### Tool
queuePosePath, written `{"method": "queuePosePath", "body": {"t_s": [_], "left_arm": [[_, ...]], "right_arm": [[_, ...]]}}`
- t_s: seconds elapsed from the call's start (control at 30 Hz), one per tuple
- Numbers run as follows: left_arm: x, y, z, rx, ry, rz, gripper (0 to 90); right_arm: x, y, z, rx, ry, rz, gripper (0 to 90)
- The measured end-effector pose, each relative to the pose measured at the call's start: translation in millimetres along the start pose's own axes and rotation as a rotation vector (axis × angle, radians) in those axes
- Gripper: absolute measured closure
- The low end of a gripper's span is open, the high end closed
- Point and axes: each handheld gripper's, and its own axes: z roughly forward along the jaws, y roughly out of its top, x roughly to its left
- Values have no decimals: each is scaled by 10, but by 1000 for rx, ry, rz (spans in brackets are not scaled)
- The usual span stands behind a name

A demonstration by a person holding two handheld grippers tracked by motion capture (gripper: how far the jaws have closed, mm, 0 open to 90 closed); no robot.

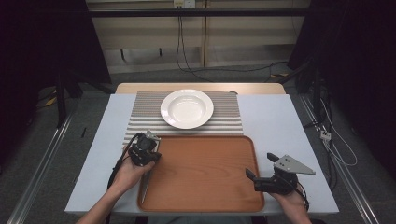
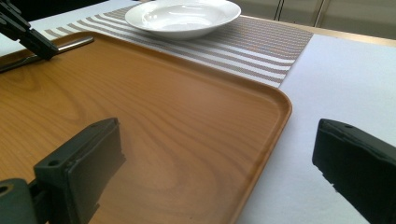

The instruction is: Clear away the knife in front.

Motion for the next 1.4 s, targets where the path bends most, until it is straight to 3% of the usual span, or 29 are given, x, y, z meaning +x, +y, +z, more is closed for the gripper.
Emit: {"method": "queuePosePath", "body": {"t_s": [0.13,0.37,0.47,0.6,0.67,0.73,0.8,0.9,0.97,1.1,1.13,1.2,1.27,1.33,1.4], "left_arm": [[-3,-25,-15,1,5,-7,900],[-27,-20,-17,8,26,22,900],[-10,-24,-27,4,23,8,900],[30,-45,-31,-24,-21,12,864],[37,-51,-54,-61,-66,14,847],[16,-45,-91,-110,-74,35,834],[12,-38,-129,-148,-88,26,740],[0,-37,-164,-201,-74,9,461],[-7,-33,-182,-238,-92,-6,271],[-9,-48,-249,-275,-116,-47,49],[-6,-57,-271,-280,-113,-40,43],[-13,-80,-315,-275,-107,-67,64],[-14,-130,-381,-331,-127,-51,62],[-28,-159,-435,-357,-123,-35,48],[-55,-195,-470,-391,-72,-45,64]], "right_arm": [[2,-4,-11,2,0,-2,14],[-7,-13,-32,0,-8,12,14],[-11,-9,-18,3,-14,13,14],[-8,-10,-9,8,-16,10,14],[-15,-16,-15,7,-18,18,14],[-26,-19,-24,6,-25,23,14],[-25,-21,-26,6,-25,25,14],[-19,-20,-28,4,-20,23,14],[-22,-21,-31,2,-19,25,14],[-25,-18,-26,0,-18,26,14],[-23,-18,-24,0,-18,24,14],[-19,-18,-23,1,-17,22,14],[-21,-18,-21,2,-19,23,14],[-24,-18,-17,4,-22,27,14],[-26,-18,-12,5,-23,33,14]]}}
